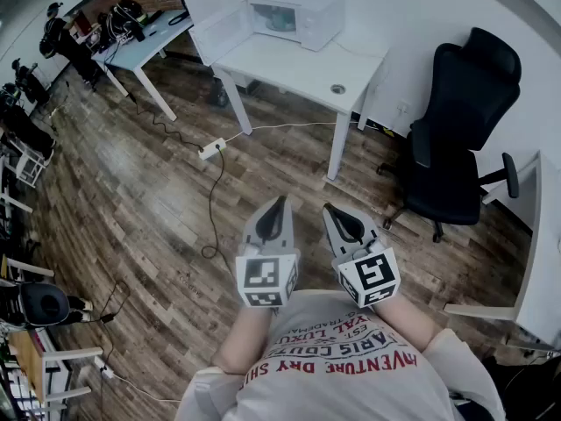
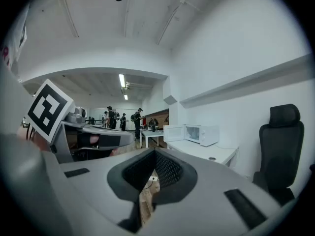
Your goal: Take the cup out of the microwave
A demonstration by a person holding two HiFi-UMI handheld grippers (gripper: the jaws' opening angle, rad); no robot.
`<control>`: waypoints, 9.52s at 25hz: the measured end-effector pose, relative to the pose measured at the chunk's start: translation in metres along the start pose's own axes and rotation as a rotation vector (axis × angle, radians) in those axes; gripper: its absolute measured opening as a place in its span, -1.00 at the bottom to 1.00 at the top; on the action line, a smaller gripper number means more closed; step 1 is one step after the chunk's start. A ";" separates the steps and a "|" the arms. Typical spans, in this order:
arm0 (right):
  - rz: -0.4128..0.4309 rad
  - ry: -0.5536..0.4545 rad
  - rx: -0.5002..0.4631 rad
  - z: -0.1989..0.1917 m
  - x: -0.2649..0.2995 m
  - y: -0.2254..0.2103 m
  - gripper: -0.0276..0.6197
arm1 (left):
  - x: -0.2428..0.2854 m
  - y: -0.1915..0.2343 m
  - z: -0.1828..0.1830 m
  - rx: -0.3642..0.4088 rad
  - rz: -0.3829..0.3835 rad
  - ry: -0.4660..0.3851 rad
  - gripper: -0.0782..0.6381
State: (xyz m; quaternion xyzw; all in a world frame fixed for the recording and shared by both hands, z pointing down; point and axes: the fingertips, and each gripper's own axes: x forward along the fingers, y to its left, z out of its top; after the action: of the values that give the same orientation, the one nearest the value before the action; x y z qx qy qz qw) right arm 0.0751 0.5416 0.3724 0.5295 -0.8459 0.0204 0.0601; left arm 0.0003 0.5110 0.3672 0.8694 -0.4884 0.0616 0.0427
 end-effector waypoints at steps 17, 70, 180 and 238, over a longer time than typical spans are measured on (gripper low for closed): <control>-0.038 0.020 0.015 -0.010 0.002 -0.015 -0.90 | 0.018 -0.008 -0.015 -0.016 -0.034 0.042 -0.76; -0.141 0.033 0.091 0.049 0.559 -0.082 -0.90 | 0.349 0.448 0.021 -0.050 -0.063 0.097 -0.76; -0.638 0.244 0.254 -0.007 0.804 -0.486 -0.90 | 0.928 0.399 0.001 0.175 -0.648 0.184 0.22; -0.644 0.092 0.131 0.064 0.826 -0.486 -0.90 | 0.892 0.430 0.096 0.071 -0.645 0.090 0.22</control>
State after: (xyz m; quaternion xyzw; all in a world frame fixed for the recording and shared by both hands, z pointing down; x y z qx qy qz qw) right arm 0.1498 -0.4159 0.3965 0.7710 -0.6284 0.0786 0.0673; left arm 0.0991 -0.4777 0.4109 0.9767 -0.1827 0.1003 0.0510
